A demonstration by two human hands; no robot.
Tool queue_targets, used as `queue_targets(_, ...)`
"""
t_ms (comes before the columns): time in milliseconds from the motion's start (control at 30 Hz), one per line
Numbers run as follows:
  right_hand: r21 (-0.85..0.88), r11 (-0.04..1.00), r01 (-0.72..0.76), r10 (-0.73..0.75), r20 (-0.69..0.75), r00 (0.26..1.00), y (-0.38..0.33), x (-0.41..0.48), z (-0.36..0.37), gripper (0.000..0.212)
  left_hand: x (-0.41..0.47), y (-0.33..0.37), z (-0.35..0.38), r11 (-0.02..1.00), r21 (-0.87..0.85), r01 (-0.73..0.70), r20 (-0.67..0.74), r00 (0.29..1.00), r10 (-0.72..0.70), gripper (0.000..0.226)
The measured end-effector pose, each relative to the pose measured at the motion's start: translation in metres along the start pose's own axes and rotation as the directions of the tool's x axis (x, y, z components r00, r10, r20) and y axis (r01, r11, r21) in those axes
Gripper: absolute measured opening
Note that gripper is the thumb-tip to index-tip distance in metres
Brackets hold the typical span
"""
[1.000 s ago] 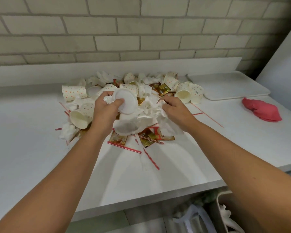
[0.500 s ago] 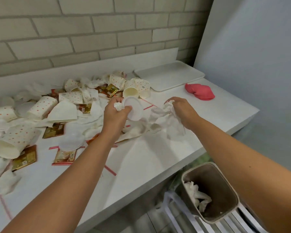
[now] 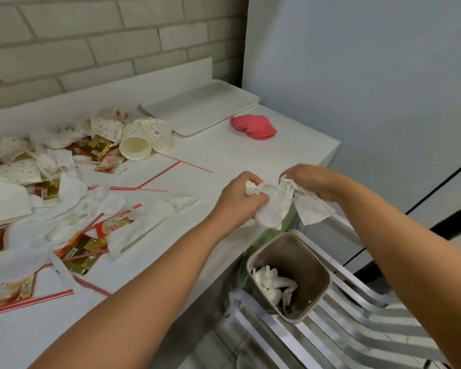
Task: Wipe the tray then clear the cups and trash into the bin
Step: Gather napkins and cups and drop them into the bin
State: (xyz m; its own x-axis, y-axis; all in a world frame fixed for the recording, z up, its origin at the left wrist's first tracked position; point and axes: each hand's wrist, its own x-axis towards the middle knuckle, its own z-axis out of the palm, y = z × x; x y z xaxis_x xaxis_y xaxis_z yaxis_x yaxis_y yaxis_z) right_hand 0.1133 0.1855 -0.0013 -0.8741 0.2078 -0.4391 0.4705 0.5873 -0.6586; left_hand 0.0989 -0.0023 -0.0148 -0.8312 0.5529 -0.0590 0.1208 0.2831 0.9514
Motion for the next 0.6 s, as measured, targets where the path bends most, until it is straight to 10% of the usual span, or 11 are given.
queue_targets(367, -0.280, 0.904, -0.322, 0.321, -0.053, 0.946, 0.120, 0.007, 0.043, 0.033, 0.012, -0.069, 0.115, 0.919, 0.341, 0.196, 0.307, 0.901, -0.306, 0.004)
queue_targets(600, -0.190, 0.911, -0.367, 0.367, -0.035, 0.929, 0.147, 0.024, 0.075, 0.037, 0.022, -0.108, 0.133, 0.815, 0.304, 0.493, 0.185, 0.809, -0.558, 0.074)
